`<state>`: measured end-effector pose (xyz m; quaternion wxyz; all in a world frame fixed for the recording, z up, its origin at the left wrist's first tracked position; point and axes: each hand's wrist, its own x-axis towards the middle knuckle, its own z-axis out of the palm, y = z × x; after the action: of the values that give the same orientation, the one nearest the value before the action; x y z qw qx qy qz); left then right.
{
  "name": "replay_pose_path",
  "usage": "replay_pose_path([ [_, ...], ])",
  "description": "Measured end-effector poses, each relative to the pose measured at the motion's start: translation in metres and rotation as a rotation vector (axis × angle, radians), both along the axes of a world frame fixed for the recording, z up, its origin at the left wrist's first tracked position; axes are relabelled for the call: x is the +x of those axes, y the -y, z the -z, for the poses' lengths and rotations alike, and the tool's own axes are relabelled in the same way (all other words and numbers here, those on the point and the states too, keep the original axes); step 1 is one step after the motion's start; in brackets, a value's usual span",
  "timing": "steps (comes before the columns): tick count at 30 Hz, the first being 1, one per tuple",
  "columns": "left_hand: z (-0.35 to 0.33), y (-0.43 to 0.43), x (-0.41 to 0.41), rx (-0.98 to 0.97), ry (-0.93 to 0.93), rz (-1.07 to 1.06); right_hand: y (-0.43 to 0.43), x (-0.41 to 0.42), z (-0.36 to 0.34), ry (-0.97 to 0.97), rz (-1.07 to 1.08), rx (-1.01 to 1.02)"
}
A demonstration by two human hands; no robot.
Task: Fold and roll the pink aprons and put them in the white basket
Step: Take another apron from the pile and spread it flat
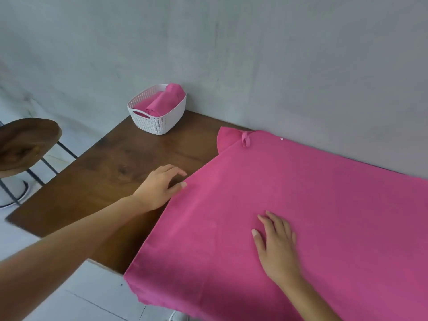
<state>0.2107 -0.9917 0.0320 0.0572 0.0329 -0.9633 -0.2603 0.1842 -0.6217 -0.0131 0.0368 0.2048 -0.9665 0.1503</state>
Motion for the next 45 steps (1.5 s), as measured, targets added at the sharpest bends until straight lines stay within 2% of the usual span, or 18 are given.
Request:
replay_pose_path([
  [6, 0.005, -0.013, -0.131, -0.062, 0.073, 0.142, 0.0, -0.006, 0.001, 0.014, 0.082, -0.004],
  [12, 0.006, -0.025, -0.213, -0.204, 0.148, 0.33, 0.002, -0.002, -0.002, 0.027, 0.119, -0.016],
  [18, 0.016, 0.0, -0.264, -0.349, 0.238, 0.303, 0.003, -0.001, -0.003, 0.051, 0.148, -0.048],
  [23, 0.014, 0.015, -0.296, -0.343, 0.241, 0.263, 0.003, 0.0, -0.002, 0.05, 0.164, -0.042],
  [35, 0.02, 0.012, -0.315, -0.304, 0.202, 0.201, 0.005, 0.0, -0.002, 0.057, 0.166, -0.022],
  [41, 0.019, -0.019, -0.286, -0.276, -0.09, 0.201, 0.0, 0.0, -0.004, 0.057, 0.207, -0.087],
  [45, 0.017, -0.058, -0.254, -0.168, -0.163, 0.282, -0.021, 0.01, -0.009, 0.029, 0.254, -0.109],
])
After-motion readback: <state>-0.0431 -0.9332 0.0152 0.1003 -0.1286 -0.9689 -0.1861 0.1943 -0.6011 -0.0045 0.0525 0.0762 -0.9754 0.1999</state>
